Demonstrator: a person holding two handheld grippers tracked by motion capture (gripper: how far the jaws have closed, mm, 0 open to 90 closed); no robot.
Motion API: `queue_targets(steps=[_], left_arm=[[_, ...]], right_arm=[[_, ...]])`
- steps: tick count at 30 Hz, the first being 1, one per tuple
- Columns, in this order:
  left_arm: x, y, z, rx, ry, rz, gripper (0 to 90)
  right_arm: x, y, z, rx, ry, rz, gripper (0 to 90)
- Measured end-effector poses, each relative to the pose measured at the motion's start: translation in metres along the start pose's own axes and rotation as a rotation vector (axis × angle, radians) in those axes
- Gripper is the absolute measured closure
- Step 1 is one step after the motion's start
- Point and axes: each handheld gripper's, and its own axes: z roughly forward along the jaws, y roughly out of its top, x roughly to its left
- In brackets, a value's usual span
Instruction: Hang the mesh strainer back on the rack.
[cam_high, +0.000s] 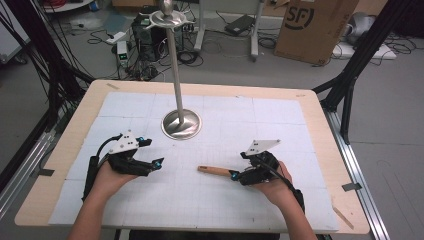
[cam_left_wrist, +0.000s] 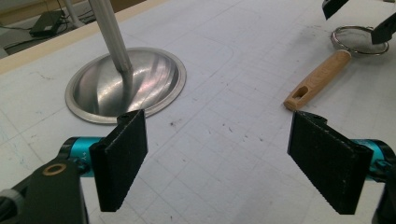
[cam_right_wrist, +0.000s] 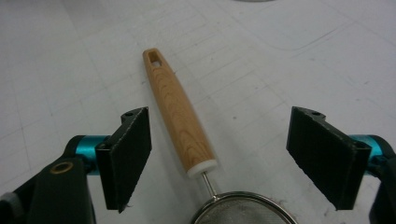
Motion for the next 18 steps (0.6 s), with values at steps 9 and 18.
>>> queue_targets(steps=[9,18], left_arm=[[0.000,0.001,-0.002,-0.008,0.001,0.001,20.6],[0.000,0.000,0.000,0.004,0.004,0.000,20.8]], right_arm=[[0.005,0.002,0.019,0.123,0.060,-0.029,41.4],[0.005,0.000,0.026,0.212,0.055,-0.011,57.8]])
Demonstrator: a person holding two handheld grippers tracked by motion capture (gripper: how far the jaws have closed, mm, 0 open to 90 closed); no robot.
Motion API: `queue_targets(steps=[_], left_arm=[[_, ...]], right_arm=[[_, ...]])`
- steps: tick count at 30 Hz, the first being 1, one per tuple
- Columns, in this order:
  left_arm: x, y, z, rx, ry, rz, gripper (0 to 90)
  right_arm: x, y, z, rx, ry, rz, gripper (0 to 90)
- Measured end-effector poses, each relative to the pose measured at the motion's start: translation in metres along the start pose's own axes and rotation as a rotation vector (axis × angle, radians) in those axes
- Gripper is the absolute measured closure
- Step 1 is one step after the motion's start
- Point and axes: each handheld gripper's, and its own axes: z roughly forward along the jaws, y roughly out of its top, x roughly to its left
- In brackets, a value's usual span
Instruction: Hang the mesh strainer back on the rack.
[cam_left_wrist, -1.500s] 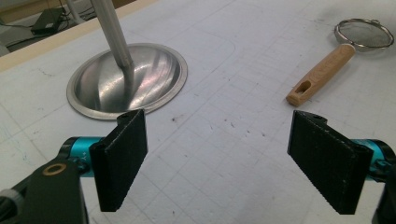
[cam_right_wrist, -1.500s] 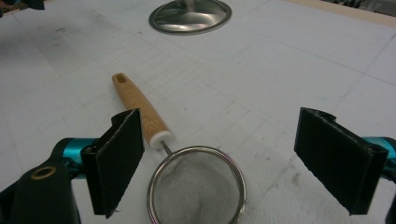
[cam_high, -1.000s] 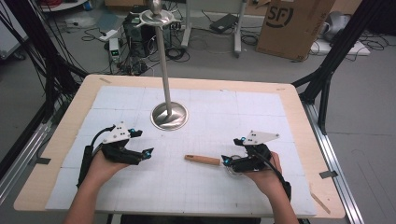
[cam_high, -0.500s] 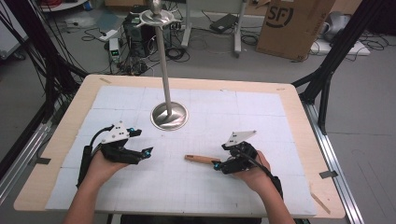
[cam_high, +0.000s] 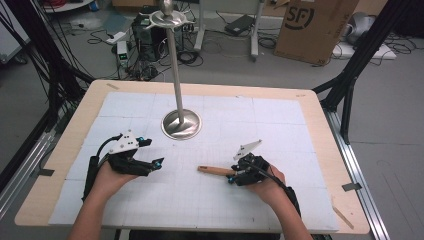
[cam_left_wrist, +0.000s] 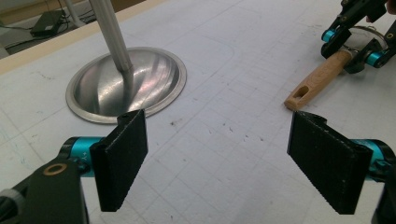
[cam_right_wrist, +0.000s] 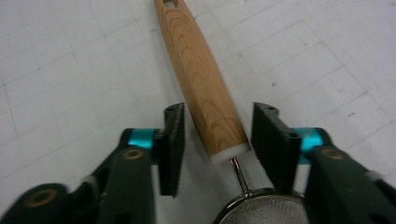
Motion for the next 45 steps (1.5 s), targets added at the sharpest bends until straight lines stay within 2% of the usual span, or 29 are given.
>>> queue_targets(steps=[7,10,14,17,25,31,38,44,45], left_arm=[[0.000,0.000,0.001,0.011,-0.006,0.010,21.0],[0.000,-0.001,0.002,0.008,-0.005,0.007,21.1],[0.000,-0.001,0.001,0.002,-0.007,0.006,21.1],[0.000,-0.001,0.001,0.000,-0.009,0.004,21.1],[-0.001,-0.001,0.002,0.007,-0.008,0.008,21.2],[-0.001,0.000,0.002,0.007,-0.011,0.009,21.3],[-0.001,0.000,0.002,0.009,-0.016,0.013,21.3],[-0.002,-0.001,0.004,0.018,-0.029,0.011,21.3],[-0.002,-0.001,0.004,0.020,-0.031,0.010,21.3]], right_arm=[[-0.004,-0.001,-0.004,0.002,-0.010,0.069,64.1],[-0.004,-0.001,-0.004,0.005,-0.013,0.076,64.6],[-0.003,0.000,-0.003,0.017,-0.019,0.065,62.2],[-0.002,0.001,-0.001,0.026,-0.033,0.039,63.1],[-0.002,0.002,-0.001,0.038,-0.040,0.060,66.7],[-0.002,0.005,-0.001,0.052,-0.041,0.041,65.6],[-0.001,0.014,0.001,0.121,-0.049,0.005,66.0],[-0.004,0.025,0.004,0.198,-0.029,-0.025,66.5],[-0.003,0.027,0.004,0.212,-0.022,-0.014,66.6]])
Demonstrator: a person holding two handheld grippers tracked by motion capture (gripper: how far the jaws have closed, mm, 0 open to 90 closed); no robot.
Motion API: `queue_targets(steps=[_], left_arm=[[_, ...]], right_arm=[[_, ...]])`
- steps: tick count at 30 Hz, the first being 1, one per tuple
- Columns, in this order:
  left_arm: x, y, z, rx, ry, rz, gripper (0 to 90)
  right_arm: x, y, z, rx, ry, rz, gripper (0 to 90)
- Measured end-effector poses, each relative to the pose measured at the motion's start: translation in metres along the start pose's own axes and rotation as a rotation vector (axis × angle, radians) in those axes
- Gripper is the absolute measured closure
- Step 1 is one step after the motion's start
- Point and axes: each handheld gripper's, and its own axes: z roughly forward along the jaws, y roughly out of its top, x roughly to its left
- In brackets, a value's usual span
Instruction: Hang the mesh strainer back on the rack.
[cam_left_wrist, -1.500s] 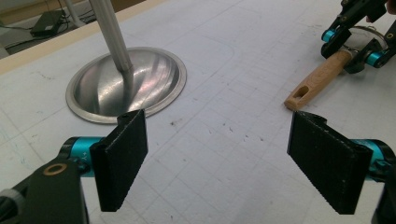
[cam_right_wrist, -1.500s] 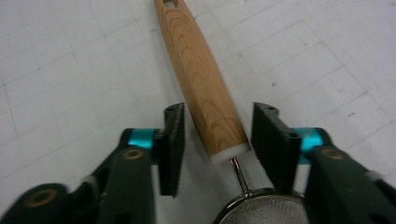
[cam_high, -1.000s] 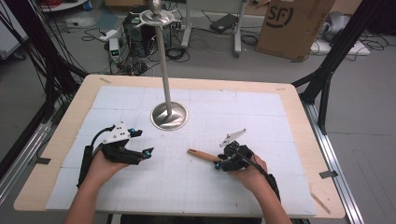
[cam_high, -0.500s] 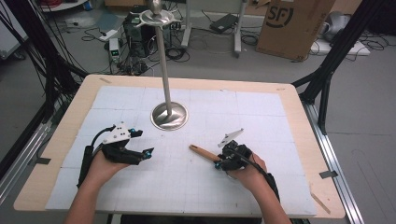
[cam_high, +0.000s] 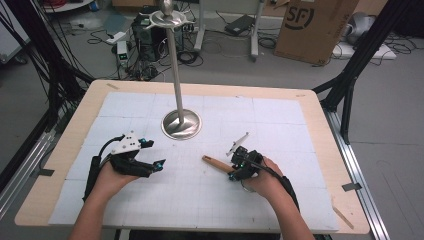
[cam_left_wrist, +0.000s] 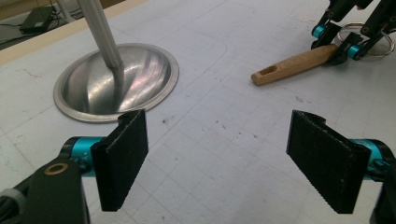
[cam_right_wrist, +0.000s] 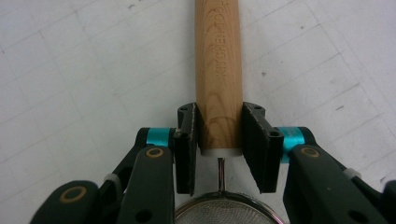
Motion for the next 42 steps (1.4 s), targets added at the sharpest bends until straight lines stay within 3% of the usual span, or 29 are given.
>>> queue_targets(steps=[8,15,21,27,36,42], left_arm=[[-0.003,0.000,0.004,0.014,-0.016,0.012,21.8],[-0.003,0.001,0.002,0.003,-0.006,0.008,21.8],[-0.001,0.001,0.000,-0.002,0.001,0.002,21.7],[-0.001,0.001,-0.001,-0.005,-0.001,0.006,21.7],[-0.001,0.002,-0.001,-0.012,0.001,0.004,21.6],[-0.001,0.002,-0.002,-0.014,0.000,0.001,21.6]], right_arm=[[0.001,0.014,0.002,0.099,-0.009,-0.019,67.1],[-0.003,0.010,0.001,0.067,0.017,-0.003,68.2],[-0.005,0.006,-0.007,-0.011,0.011,0.008,68.2],[-0.008,0.006,-0.026,-0.163,-0.003,0.017,68.2],[-0.013,0.007,-0.050,-0.341,0.001,0.036,68.3],[-0.016,0.013,-0.066,-0.409,-0.018,0.039,68.3]])
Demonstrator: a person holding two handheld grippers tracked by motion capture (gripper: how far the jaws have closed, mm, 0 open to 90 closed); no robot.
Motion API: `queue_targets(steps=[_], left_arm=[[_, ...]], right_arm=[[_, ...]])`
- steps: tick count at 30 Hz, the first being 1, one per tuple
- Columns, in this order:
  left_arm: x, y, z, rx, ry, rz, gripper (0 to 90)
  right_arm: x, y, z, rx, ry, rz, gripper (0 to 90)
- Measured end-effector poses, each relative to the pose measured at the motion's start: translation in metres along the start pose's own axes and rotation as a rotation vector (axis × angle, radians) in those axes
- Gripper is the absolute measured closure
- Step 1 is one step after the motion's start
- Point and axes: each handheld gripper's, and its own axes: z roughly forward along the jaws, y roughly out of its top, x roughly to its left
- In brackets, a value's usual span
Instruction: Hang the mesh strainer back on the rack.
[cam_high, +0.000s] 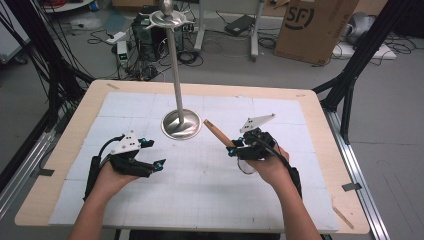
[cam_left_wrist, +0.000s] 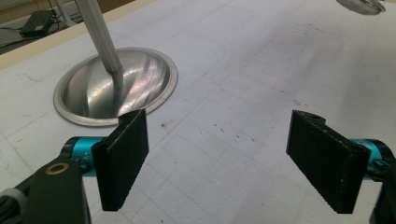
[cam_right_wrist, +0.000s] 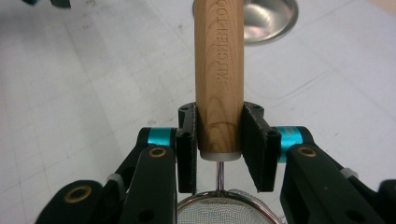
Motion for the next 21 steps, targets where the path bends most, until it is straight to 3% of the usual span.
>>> queue_targets(steps=[9,14,21], left_arm=[[0.000,0.000,0.000,-0.012,-0.004,-0.005,21.9],[0.000,0.000,0.000,-0.015,-0.006,-0.007,21.8],[0.000,0.001,-0.001,-0.019,-0.008,-0.008,21.4]], right_arm=[[-0.011,0.034,-0.017,-0.092,-0.001,-0.024,68.2],[-0.014,0.054,-0.028,-0.154,-0.001,-0.071,68.2],[-0.014,0.080,-0.041,-0.186,0.002,-0.112,68.2]])
